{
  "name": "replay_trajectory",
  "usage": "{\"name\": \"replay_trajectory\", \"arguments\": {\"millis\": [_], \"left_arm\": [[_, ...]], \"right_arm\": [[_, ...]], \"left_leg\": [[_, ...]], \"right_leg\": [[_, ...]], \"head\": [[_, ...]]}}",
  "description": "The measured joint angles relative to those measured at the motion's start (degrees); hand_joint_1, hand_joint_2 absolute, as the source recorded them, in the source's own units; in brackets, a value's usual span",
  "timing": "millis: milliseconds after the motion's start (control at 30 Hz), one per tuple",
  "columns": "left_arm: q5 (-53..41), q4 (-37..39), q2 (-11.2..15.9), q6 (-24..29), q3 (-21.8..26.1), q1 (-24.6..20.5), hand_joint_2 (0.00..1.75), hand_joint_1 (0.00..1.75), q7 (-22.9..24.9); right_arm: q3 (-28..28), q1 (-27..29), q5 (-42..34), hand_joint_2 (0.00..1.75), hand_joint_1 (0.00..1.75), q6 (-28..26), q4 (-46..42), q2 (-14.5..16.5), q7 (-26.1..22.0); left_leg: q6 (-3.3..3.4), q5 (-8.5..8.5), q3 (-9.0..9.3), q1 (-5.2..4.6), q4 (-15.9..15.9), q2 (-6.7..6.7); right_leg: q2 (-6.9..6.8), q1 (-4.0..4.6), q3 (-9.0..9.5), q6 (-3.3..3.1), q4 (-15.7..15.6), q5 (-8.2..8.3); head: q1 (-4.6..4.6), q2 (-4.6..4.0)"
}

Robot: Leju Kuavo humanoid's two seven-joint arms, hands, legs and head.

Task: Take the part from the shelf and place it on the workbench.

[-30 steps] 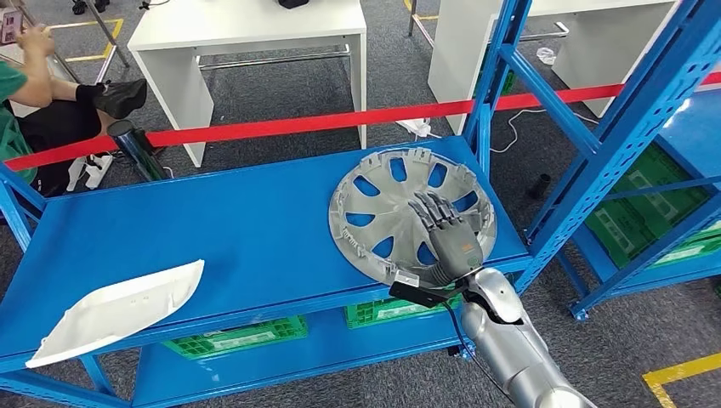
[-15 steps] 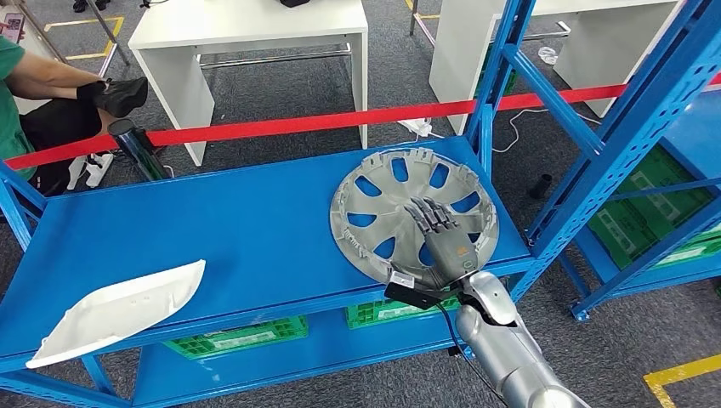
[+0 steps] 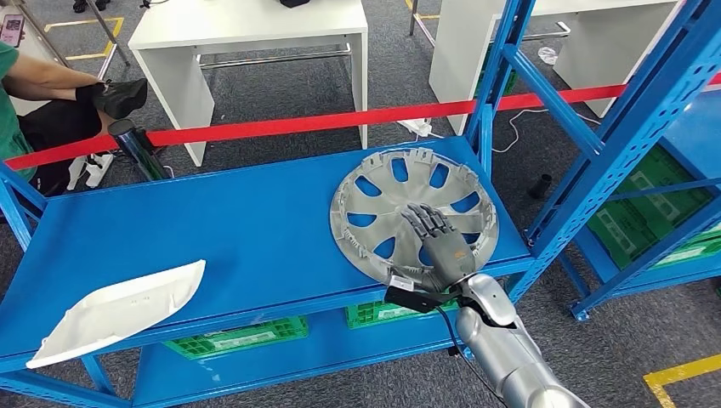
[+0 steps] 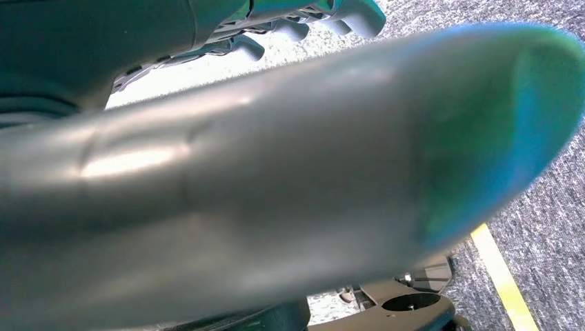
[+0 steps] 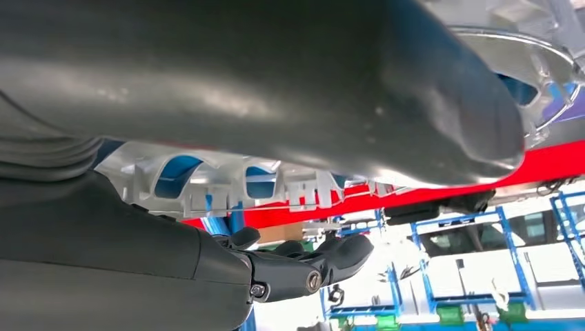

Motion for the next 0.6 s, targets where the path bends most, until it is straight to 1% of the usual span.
{"name": "replay_trajectory", "arguments": {"millis": [133,333,600], "left_arm": [[-0.7,0.0,0.0,-0.4,-0.7,-0.1,0.0,0.0,0.1],[-1.2,0.0,-0.1,-0.6,-1.4,-0.1,0.0,0.0,0.1],[-1.2,0.0,-0.2,-0.7,-1.6,-0.1,0.0,0.0,0.0]], "right_arm": [[0.0,-0.8,0.5,0.0,0.0,1.0,1.1,0.0,-0.5],[0.0,-1.6,2.0,0.0,0.0,1.0,2.1,0.1,0.9],[0.0,-2.1,2.1,0.0,0.0,1.0,2.8,0.1,1.1]], "left_leg": [[-0.01,-0.01,0.02,0.0,0.0,0.01],[-0.01,0.0,0.03,0.0,0.0,0.01],[-0.01,0.0,0.06,0.0,0.0,0.0]], "right_leg": [[0.03,0.0,0.01,0.0,0.0,0.0],[0.02,0.0,0.04,0.01,0.0,0.02],[0.02,0.0,0.05,0.01,0.0,0.02]], "head": [[0.0,0.0],[0.0,0.0],[0.0,0.0]]}}
